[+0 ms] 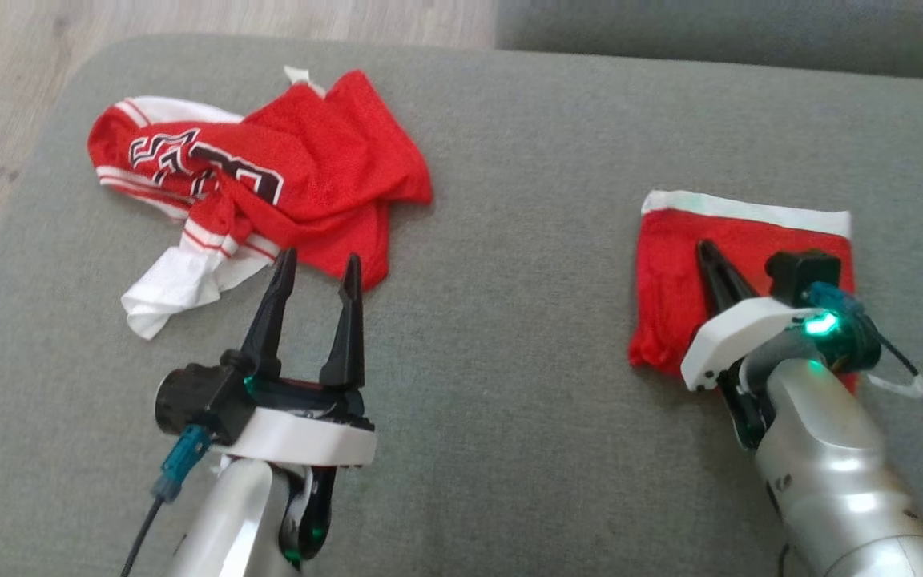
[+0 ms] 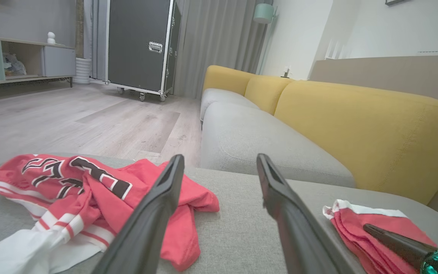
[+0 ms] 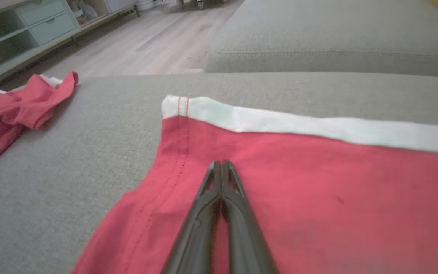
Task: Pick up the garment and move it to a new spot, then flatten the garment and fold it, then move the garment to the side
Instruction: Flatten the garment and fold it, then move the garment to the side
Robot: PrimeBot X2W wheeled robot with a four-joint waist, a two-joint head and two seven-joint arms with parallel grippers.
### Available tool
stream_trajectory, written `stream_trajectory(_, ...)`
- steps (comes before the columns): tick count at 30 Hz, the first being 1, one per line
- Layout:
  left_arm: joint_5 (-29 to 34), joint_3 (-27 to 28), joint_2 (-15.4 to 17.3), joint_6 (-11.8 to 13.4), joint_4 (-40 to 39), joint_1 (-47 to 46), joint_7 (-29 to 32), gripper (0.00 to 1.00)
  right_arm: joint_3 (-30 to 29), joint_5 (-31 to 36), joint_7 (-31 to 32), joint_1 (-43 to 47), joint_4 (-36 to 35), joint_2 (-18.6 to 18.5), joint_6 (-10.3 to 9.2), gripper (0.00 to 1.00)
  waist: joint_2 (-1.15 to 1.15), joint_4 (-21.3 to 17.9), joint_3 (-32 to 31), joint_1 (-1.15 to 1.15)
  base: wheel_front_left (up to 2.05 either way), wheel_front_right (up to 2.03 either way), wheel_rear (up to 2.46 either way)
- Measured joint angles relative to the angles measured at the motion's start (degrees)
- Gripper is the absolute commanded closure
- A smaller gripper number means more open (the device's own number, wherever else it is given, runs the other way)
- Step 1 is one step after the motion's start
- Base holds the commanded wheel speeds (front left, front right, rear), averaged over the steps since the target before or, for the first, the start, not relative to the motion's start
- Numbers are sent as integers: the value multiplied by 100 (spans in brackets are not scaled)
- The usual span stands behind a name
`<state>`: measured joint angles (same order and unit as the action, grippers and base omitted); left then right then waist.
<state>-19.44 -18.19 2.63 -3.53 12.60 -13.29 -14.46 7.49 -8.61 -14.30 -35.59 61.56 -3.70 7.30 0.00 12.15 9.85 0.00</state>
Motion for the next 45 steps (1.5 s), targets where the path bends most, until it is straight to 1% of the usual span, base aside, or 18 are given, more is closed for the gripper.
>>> stream_trajectory(7,1,47,2,-7,-7,199,0,0,-481,5,-8,425,-1538,-111,0,100,0,-310,-359,0,0,0,0)
stream_trajectory(11,21,55,1,-4,-5,214,0,0,-643,79,-8,727,-1976,-154,0,100,0,-496,-471,0,0,0,0)
stream_trajectory(12,20,58,1,0,-5,214,0,0,-710,125,-8,822,-2123,-160,0,37,0,-553,-505,0,0,0,0)
stream_trajectory(13,21,59,1,0,-3,214,0,0,-781,210,-8,911,-2284,-170,0,0,0,-609,-544,0,0,0,0)
stream_trajectory(20,25,140,1,0,3,376,0,0,-1184,712,-8,1584,-3389,-102,0,0,0,-955,-769,0,0,0,0)
stream_trajectory(25,25,210,2,-4,47,587,0,0,-1362,789,-8,2393,-3880,37,0,0,0,-1158,-890,0,0,0,0)
stream_trajectory(27,25,256,2,-18,46,650,0,0,-1382,790,-8,2627,-3924,69,0,0,0,-1228,-920,0,0,0,0)
stream_trajectory(30,25,314,3,-56,42,700,0,0,-1318,603,-8,2830,-3951,85,0,0,0,-1309,-932,0,0,0,0)
stream_trajectory(33,26,342,3,-69,29,715,0,0,-1245,548,-8,2858,-3988,88,0,0,0,-1343,-921,0,0,0,0)
stream_trajectory(35,31,345,4,-141,10,715,0,0,-1216,549,-8,2853,-4013,100,0,0,0,-1338,-903,0,0,0,0)
stream_trajectory(38,36,347,4,-158,-16,710,0,0,-1274,557,-8,2808,-4010,100,0,0,0,-1299,-837,0,0,0,0)
stream_trajectory(43,88,320,4,-160,-44,650,0,0,-1308,487,52,2524,-3716,100,0,0,0,-1218,-671,0,0,0,0)
stream_trajectory(45,86,285,3,-163,-42,575,0,0,-1317,148,234,2273,-3455,100,0,0,0,-1161,-563,1,0,0,0)
